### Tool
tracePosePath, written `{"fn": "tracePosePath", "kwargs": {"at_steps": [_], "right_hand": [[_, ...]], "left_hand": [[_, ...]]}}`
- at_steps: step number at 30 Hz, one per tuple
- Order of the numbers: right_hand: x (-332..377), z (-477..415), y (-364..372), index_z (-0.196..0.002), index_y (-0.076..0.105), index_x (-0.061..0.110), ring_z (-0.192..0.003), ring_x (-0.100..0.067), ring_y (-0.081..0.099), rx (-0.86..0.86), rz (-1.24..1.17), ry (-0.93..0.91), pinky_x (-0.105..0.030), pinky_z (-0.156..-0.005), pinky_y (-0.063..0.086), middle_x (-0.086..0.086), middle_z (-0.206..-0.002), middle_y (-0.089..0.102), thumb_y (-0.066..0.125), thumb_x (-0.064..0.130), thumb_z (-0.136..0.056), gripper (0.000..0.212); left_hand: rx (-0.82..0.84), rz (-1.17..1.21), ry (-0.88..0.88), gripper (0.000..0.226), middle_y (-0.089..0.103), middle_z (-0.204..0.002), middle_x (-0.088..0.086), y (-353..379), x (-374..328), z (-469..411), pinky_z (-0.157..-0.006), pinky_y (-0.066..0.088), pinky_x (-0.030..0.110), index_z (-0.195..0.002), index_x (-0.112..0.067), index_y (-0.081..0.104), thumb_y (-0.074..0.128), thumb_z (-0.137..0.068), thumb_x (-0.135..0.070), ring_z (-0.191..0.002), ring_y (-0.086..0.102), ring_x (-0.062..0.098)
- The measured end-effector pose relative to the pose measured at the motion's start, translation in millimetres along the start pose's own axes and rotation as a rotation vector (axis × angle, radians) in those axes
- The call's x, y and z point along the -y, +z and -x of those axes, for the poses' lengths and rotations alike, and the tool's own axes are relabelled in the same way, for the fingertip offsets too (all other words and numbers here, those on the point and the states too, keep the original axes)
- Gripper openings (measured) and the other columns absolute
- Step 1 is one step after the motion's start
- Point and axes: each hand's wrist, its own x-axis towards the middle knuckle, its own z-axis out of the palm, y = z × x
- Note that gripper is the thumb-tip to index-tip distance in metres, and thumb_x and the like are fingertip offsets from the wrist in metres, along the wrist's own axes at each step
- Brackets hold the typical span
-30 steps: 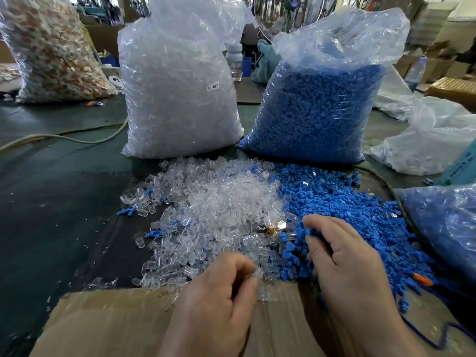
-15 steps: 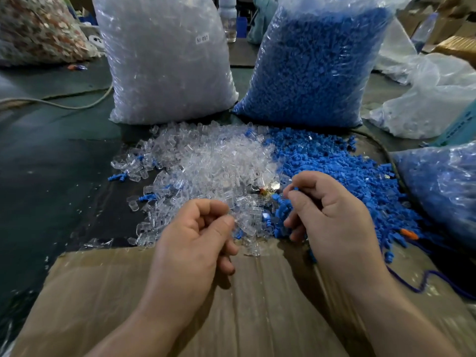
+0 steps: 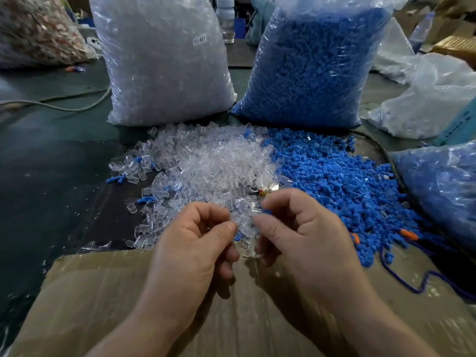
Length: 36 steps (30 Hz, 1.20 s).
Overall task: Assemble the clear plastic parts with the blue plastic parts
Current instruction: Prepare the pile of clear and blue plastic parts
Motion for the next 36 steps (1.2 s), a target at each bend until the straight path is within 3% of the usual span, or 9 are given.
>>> {"fn": "tracePosePath", "kwargs": {"at_steps": [3, 7, 12, 15, 21, 24, 26, 32, 36], "right_hand": [[2, 4, 4, -0.094, 0.067, 0.033, -0.051, -0.019, 0.061, 0.100, -0.045, 0.049, -0.041, -0.051, 0.056, 0.000, -0.062, 0.064, 0.068, 0.020, -0.091, 0.013], [5, 7, 6, -0.086, 0.064, 0.025, -0.047, -0.028, 0.055, 0.164, -0.313, 0.199, -0.034, -0.041, 0.048, -0.004, -0.060, 0.061, 0.066, 0.020, -0.092, 0.008], [7, 8, 6, -0.085, 0.069, 0.022, -0.050, -0.026, 0.058, 0.176, -0.393, 0.230, -0.034, -0.045, 0.051, -0.013, -0.060, 0.064, 0.067, 0.017, -0.087, 0.006], [8, 10, 6, -0.090, 0.070, 0.026, -0.052, -0.026, 0.062, 0.155, -0.278, 0.169, -0.033, -0.050, 0.054, -0.015, -0.064, 0.066, 0.063, 0.007, -0.092, 0.020], [1, 12, 7, -0.098, 0.066, 0.038, -0.063, -0.013, 0.068, 0.048, 0.081, -0.013, -0.039, -0.062, 0.059, 0.008, -0.072, 0.070, 0.068, 0.020, -0.089, 0.021], [-1, 13, 9, -0.109, 0.055, 0.044, -0.074, 0.000, 0.065, -0.003, 0.347, -0.168, -0.021, -0.067, 0.052, 0.022, -0.086, 0.067, 0.063, 0.033, -0.084, 0.029], [0, 13, 11, -0.114, 0.049, 0.043, -0.074, 0.002, 0.063, 0.009, 0.464, -0.259, -0.018, -0.064, 0.048, 0.019, -0.089, 0.065, 0.057, 0.035, -0.085, 0.031], [-1, 11, 3, -0.099, 0.057, 0.035, -0.067, -0.007, 0.067, -0.088, 0.282, -0.175, -0.029, -0.060, 0.051, 0.013, -0.078, 0.069, 0.067, 0.030, -0.089, 0.015], [3, 12, 3, -0.089, 0.058, 0.031, -0.061, -0.010, 0.064, -0.051, 0.272, -0.167, -0.030, -0.056, 0.050, 0.013, -0.067, 0.066, 0.069, 0.042, -0.082, 0.017]], "left_hand": [[0.001, 0.010, 0.000, 0.007, 0.063, -0.060, 0.011, 0, 0, 1, -0.042, 0.046, 0.033, -0.087, -0.027, 0.066, 0.070, -0.081, -0.029, -0.041, 0.052, 0.023], [0.003, -0.020, 0.043, 0.007, 0.063, -0.059, 0.013, 2, -2, 3, -0.042, 0.047, 0.034, -0.084, -0.029, 0.065, 0.071, -0.080, -0.029, -0.040, 0.053, 0.026], [0.002, -0.110, 0.123, 0.023, 0.064, -0.058, 0.010, 3, -1, 6, -0.039, 0.045, 0.030, -0.083, -0.032, 0.064, 0.067, -0.093, -0.012, -0.041, 0.054, 0.023], [-0.006, -0.142, 0.134, 0.024, 0.065, -0.059, 0.011, 2, 1, 6, -0.041, 0.045, 0.030, -0.084, -0.033, 0.065, 0.067, -0.093, -0.011, -0.042, 0.056, 0.022], [-0.034, -0.179, 0.147, 0.021, 0.065, -0.060, 0.006, 3, 3, 3, -0.044, 0.048, 0.032, -0.087, -0.033, 0.067, 0.071, -0.090, -0.012, -0.046, 0.059, 0.022], [-0.024, -0.171, 0.159, 0.016, 0.064, -0.060, 0.004, 6, 3, 5, -0.045, 0.049, 0.030, -0.085, -0.032, 0.068, 0.075, -0.085, -0.018, -0.049, 0.061, 0.020], [-0.022, -0.184, 0.168, 0.019, 0.064, -0.058, 0.005, 7, 3, 6, -0.045, 0.050, 0.031, -0.086, -0.033, 0.068, 0.074, -0.087, -0.015, -0.047, 0.059, 0.020], [-0.039, -0.184, 0.153, 0.016, 0.063, -0.058, 0.004, 6, 4, 3, -0.046, 0.050, 0.033, -0.088, -0.031, 0.069, 0.076, -0.084, -0.018, -0.050, 0.060, 0.020], [-0.021, -0.160, 0.087, 0.025, 0.064, -0.057, 0.005, 6, 1, 3, -0.045, 0.049, 0.033, -0.089, -0.032, 0.068, 0.075, -0.066, -0.041, -0.046, 0.060, 0.022]]}}
